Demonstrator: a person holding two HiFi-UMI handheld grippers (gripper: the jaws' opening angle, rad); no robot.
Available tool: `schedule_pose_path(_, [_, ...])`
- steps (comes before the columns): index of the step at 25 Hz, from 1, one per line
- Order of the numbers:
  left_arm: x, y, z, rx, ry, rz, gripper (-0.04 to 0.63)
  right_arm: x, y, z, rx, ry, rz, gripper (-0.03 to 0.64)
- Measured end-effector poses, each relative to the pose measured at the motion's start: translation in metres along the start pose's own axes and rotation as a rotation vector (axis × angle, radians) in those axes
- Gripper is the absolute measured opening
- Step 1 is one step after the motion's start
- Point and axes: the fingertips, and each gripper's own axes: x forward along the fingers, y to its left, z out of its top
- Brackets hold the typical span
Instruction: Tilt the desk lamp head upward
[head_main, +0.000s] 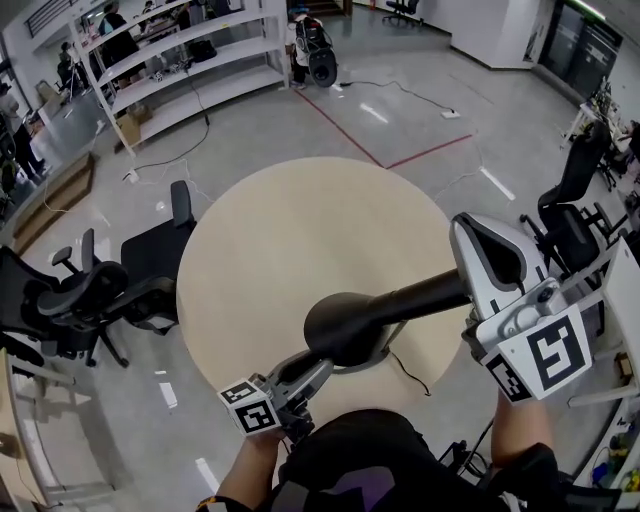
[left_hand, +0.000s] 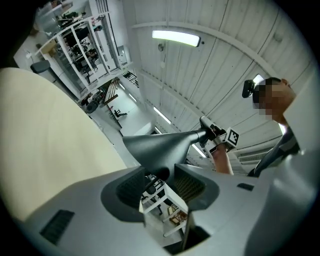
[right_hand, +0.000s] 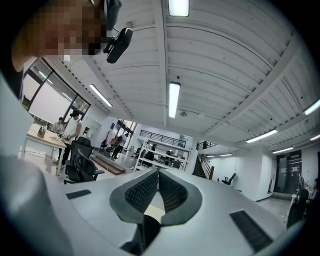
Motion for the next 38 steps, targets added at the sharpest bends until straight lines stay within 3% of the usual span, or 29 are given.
schedule_pose_path(3, [0.003,-0.002,0.002,0.049,0.021,0.022,0.227,-0.003,-0.009,-0.003,0.029,-0.002,-0.005,0.011])
schedule_pose_path(19, [0.002,-0.03,0.071,0.188,-0.118,0.059,0.169,-0.028,-0.065,-0.038,0.134,0.017,-0.125,0.011])
schedule_pose_path(31, [0.003,-0.09,0.143,0.375,-0.274,0.048,0.126,-0.045,-0.087,-0.083,0.241,0.069,-0.172,0.011])
schedule_pose_path(38, [0.014,-0.127,0.174,0.485,-0.312,0.023,0.112,-0.051,-0.087,-0.109,0.367,0.08,-0.181,0.011])
